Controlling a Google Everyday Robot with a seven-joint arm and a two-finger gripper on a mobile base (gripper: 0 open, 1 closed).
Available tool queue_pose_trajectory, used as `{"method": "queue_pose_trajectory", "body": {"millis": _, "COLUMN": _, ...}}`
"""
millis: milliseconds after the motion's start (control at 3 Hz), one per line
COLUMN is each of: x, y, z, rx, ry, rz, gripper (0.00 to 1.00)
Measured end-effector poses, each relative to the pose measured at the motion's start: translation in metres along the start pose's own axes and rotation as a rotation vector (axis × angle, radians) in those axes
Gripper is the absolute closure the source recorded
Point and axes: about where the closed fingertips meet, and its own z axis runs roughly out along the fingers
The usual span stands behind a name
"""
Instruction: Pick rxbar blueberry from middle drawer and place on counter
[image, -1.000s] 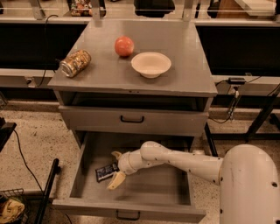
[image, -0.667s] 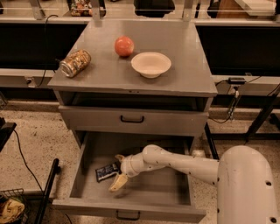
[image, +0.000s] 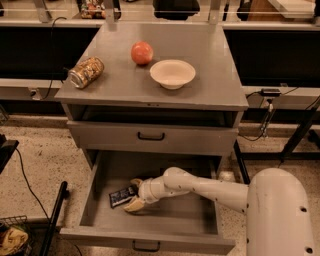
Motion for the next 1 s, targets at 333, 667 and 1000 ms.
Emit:
{"method": "queue_pose_trajectory", "body": {"millis": 333, "x": -0.0006, "y": -0.0001, "z": -0.0006, "rx": 0.0, "ry": -0.004, "rz": 0.001, "gripper": 0.63}}
{"method": "queue_pose_trajectory", "body": {"millis": 667, "x": -0.0032, "y": 0.0002, "z": -0.0025, "rx": 0.0, "ry": -0.004, "rz": 0.001, "gripper": 0.86}}
{"method": "queue_pose_trajectory", "body": {"millis": 1000, "x": -0.0039, "y": 0.0003, "z": -0.003, "rx": 0.0, "ry": -0.004, "rz": 0.001, "gripper": 1.0}}
